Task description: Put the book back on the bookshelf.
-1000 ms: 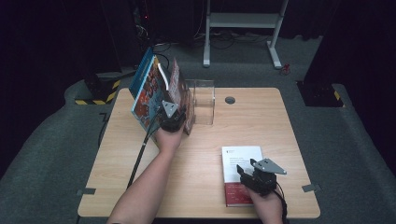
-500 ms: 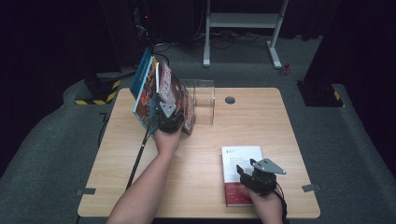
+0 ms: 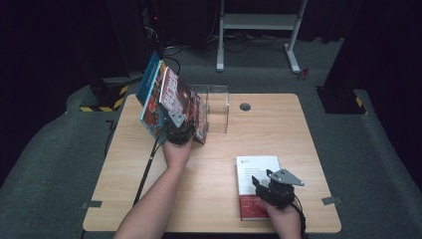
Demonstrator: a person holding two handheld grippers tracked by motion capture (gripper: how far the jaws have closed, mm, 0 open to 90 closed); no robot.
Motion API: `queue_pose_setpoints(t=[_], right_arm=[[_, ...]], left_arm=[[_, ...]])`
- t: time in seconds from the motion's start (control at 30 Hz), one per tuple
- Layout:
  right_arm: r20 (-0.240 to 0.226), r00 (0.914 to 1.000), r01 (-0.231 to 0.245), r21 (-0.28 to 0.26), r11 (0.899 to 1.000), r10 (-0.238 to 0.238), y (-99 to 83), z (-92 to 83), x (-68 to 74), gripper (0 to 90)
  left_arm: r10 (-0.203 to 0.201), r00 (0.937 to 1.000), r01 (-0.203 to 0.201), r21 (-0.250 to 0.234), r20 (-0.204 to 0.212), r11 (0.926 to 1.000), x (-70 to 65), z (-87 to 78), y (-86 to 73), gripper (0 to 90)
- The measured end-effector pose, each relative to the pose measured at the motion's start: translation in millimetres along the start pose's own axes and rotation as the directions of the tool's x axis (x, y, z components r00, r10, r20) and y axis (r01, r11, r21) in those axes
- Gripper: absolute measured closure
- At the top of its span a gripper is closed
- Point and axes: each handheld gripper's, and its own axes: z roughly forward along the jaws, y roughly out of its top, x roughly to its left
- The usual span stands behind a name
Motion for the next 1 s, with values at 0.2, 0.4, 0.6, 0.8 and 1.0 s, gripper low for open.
queue_pose_setpoints(t=[0.2,0.4,0.6,0.8,1.0], right_arm=[[0.003,1.0000,0.009,-0.001,1.000,-0.009,0.0,0.2,0.5,40.1],[0.004,0.9999,0.011,0.000,1.000,-0.011,0.0,0.4,0.5,40.1],[0.005,0.9999,0.011,0.000,1.000,-0.011,0.1,0.4,0.4,40.1],[0.004,0.9999,0.011,0.002,1.000,-0.011,0.1,0.5,0.4,40.1],[0.003,0.9999,0.013,0.001,1.000,-0.013,0.0,0.4,0.7,40.1]], left_arm=[[0.021,0.9997,-0.021,0.004,-0.011,0.9998,-0.3,-4.1,-3.5,59.4],[0.035,0.9993,-0.035,0.001,-0.011,0.9994,-0.1,-9.0,-4.7,59.4],[0.040,0.9991,-0.040,0.002,-0.012,0.9992,0.0,-12.7,-5.4,59.4],[0.043,0.9990,-0.043,0.013,-0.005,0.9990,0.1,-17.6,-5.4,59.3],[0.050,0.9988,-0.050,0.018,-0.001,0.9986,0.4,-23.4,-6.1,59.5]])
